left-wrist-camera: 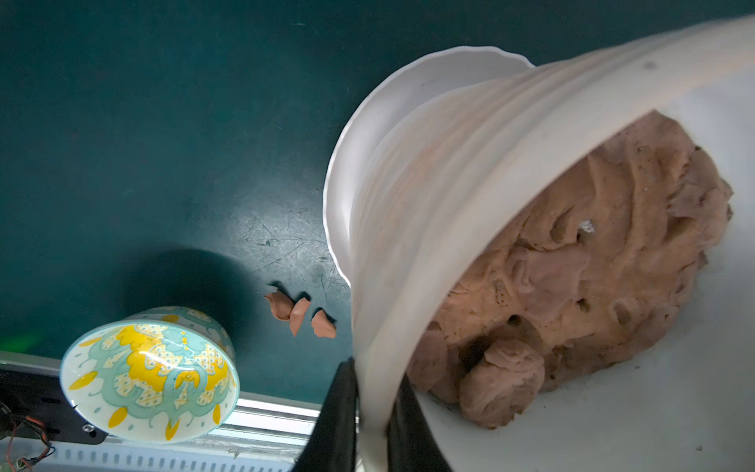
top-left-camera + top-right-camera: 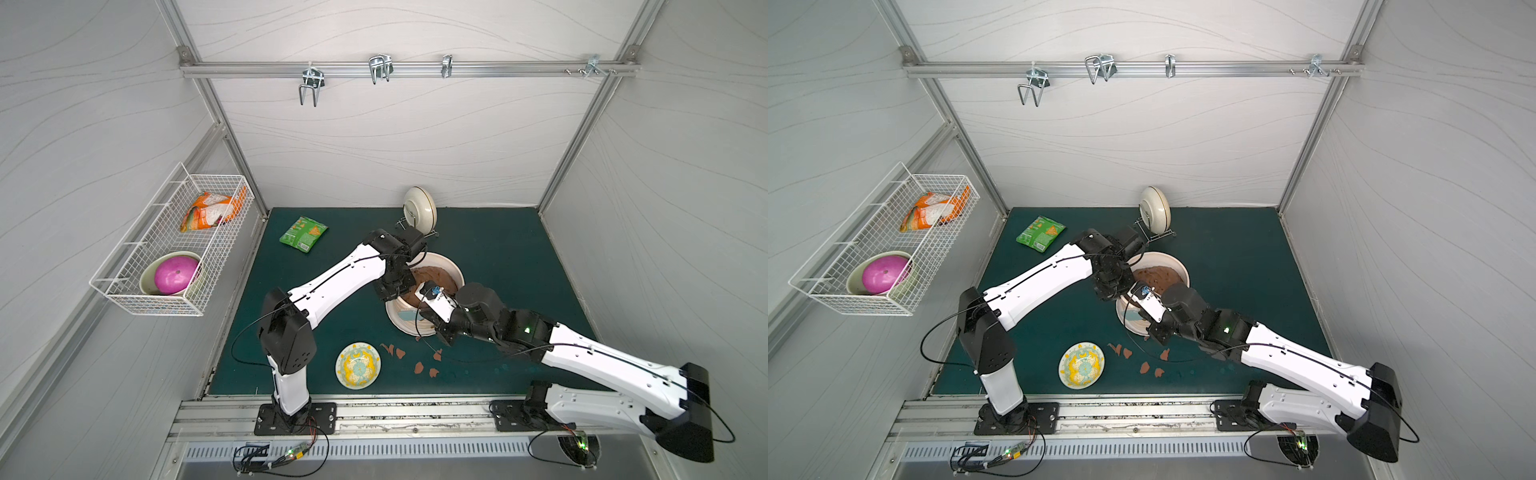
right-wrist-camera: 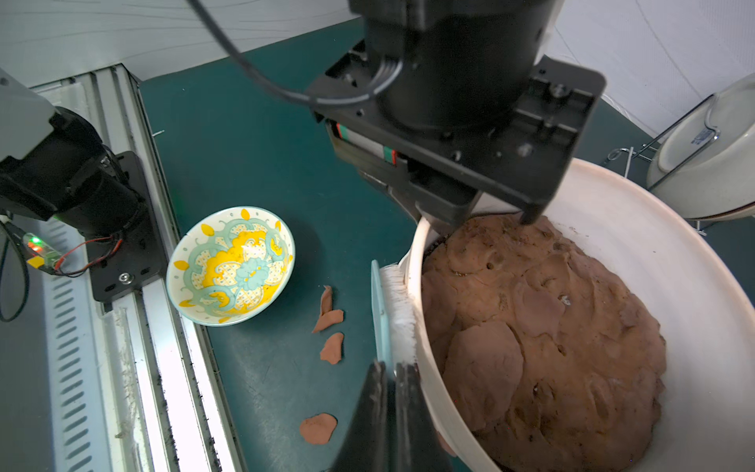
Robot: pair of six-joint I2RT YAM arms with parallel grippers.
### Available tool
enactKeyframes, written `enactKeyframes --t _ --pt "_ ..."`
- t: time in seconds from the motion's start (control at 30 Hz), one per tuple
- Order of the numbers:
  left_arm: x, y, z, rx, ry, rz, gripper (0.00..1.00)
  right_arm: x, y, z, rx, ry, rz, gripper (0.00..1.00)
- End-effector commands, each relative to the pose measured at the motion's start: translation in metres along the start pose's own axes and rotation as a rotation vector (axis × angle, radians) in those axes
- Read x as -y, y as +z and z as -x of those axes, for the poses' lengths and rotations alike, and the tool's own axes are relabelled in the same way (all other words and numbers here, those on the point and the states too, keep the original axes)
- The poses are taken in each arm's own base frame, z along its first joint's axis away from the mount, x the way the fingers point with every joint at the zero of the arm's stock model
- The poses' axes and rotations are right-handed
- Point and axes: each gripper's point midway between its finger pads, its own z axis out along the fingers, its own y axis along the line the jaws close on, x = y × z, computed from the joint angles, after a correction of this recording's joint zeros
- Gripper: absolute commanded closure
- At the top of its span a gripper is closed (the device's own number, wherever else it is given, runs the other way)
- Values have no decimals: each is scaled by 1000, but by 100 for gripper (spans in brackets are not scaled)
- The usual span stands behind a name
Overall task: Scrub the dried mud off the ceramic pot
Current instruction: Rotate the pot on the tray.
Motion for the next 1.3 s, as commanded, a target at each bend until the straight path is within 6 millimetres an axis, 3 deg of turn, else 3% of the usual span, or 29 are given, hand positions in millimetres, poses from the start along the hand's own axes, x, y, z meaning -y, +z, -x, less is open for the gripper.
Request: enactKeyframes --t 0.0,0.3,0.43,0.63,0.73,0.97,1.27 --pt "30 10 7 9 108 -86 89 24 -5 -21 -82 -27 -158 100" --pt "27 11 16 13 124 -86 90 29 -10 -48 -164 -27 -233 100" --pt "26 12 17 7 125 -87 90 22 -13 -53 -178 -11 -192 100" --pt "29 13 18 5 133 -97 90 -29 -28 -29 -38 -5 109 100" --pt "30 15 19 2 143 -101 90 -41 -36 -11 51 10 185 100" --pt "33 16 23 10 210 -110 90 -32 -19 10 75 -6 144 100" --pt "31 21 29 7 335 -88 90 -10 7 -8 -24 -56 42 100"
